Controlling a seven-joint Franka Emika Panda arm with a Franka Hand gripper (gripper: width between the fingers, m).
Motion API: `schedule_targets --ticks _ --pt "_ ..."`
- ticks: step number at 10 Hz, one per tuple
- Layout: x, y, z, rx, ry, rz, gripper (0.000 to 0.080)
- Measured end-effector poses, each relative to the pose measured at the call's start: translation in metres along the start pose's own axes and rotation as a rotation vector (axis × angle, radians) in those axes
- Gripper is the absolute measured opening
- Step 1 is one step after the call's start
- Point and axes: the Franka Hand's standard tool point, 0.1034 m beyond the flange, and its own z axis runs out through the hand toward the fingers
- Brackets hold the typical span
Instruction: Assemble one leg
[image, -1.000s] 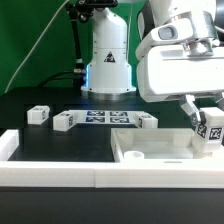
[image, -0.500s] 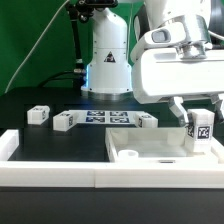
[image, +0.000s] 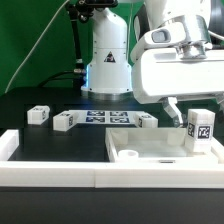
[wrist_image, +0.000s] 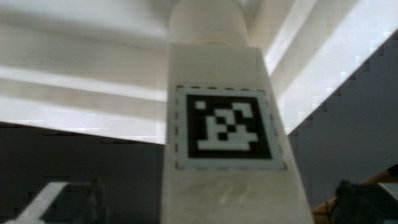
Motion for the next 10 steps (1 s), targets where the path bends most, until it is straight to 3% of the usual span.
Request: schedule_targets --ticks 4,7,10 --pt "0.013 0.002 -0.017 0.003 -0.024 -0.011 0.0649" --pt "0.003 0.006 -0.010 0.011 -0.072 -0.006 0.0649" --pt "0.008 -0.003 -0.009 0.086 -0.333 0.004 0.0649"
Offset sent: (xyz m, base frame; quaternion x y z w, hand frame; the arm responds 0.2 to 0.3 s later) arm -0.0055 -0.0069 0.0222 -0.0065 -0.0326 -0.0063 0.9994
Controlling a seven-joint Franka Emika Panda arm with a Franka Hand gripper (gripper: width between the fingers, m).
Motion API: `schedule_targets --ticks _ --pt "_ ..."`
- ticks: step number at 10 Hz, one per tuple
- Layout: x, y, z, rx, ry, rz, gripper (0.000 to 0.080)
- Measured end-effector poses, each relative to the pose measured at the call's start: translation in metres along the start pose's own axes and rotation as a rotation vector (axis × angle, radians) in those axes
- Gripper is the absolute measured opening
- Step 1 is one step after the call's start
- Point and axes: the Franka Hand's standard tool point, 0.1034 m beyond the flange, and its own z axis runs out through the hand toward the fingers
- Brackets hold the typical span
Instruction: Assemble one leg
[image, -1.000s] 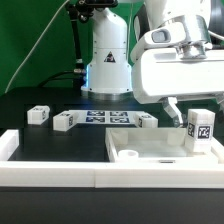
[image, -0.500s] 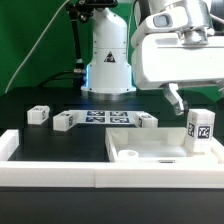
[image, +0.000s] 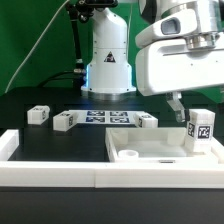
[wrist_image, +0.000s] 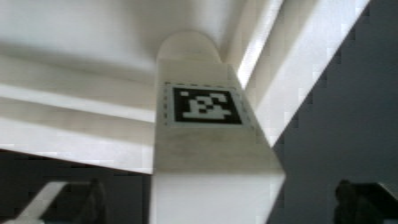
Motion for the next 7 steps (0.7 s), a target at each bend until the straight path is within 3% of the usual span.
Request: schedule_targets --ticks 1,2,4,7 --pt "-0.0015 -0.0008 0.0000 0.014 -0.060 0.007 0.0649" --pt "-0.0054 -0.0053 -0.0011 0.046 -0.174 0.015 0.0649" --pt "0.0006 -0.0062 -0.0026 0.082 -0.273 0.010 0.0649" --pt "0.0026 -0.0051 -0.0020 0.080 -0.257 0.003 0.0649"
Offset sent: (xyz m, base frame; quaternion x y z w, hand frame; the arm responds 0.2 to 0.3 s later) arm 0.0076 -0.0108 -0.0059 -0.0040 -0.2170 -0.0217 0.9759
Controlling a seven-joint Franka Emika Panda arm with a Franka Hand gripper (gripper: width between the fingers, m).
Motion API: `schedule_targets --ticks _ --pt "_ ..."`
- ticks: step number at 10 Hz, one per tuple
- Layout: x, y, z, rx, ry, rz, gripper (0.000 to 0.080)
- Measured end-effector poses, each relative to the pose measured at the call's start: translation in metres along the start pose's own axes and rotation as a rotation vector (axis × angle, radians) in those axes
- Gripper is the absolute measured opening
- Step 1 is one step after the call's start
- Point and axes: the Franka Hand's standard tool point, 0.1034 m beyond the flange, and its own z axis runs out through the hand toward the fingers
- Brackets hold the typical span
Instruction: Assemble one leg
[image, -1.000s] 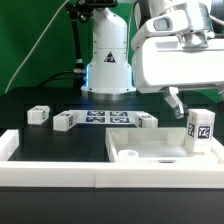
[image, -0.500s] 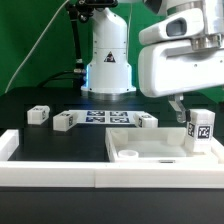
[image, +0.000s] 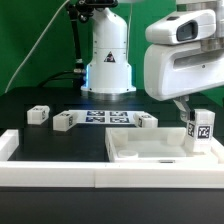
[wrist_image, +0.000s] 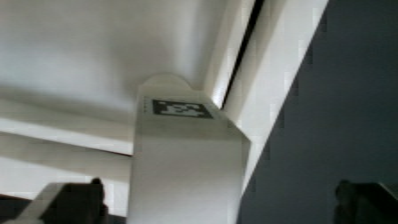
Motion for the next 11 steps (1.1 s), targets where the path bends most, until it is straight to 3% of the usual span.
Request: schedule_targets --ticks 1,3,5,9,11 --pt "0.000 0.000 0.000 -0.001 0.000 0.013 0.0649" --pt "-0.003 0.000 0.005 -0.033 0.035 0.146 0.0649" --pt "-0.012 -0.002 0.013 -0.042 0.050 0.215 0.0649" --pt "-0.008 -0.002 0.013 -0.044 0.070 0.201 0.0649" --pt "-0.007 -0.002 0.012 -0.045 0.071 0.189 0.0369"
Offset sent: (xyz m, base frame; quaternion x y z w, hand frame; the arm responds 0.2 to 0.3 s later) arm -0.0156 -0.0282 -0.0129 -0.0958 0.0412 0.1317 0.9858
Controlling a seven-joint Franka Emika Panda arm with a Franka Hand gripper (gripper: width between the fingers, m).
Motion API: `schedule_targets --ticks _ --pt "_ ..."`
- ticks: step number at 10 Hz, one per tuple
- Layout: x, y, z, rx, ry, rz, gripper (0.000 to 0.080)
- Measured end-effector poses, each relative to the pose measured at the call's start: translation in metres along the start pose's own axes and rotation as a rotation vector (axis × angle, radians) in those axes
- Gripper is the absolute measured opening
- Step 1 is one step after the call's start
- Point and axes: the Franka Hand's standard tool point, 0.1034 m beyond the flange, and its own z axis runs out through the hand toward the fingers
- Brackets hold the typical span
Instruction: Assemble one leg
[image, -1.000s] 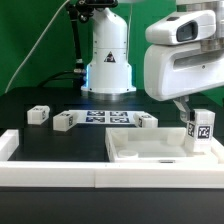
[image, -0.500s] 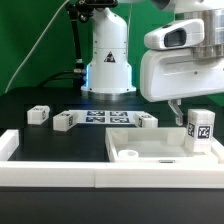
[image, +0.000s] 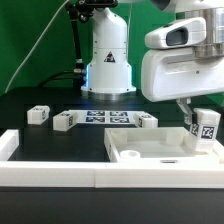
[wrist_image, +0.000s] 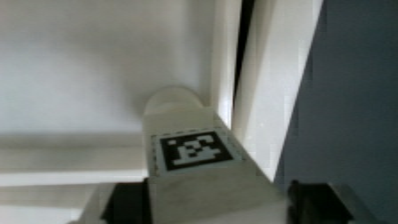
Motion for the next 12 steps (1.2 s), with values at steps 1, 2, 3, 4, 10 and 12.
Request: schedule_targets --ticks 1,2,3,4,10,12 --pt "0.0000 0.0007 -0.0001 0.000 0.000 0.001 0.0310" --pt "0.0001 0.0011 -0.0001 -0.001 0.000 0.001 0.0310" --pt "0.0001 0.0017 -0.0001 -0.001 0.000 0.002 0.0310" --pt "0.0001 0.0020 -0.0001 -0.001 0.000 0.010 0.0310" --pt "-0.0002 0.0028 0.0009 0.029 0.009 0.449 0.0309" --pt "-0.0010 0.0000 0.0021 0.032 0.005 0.725 0.0310"
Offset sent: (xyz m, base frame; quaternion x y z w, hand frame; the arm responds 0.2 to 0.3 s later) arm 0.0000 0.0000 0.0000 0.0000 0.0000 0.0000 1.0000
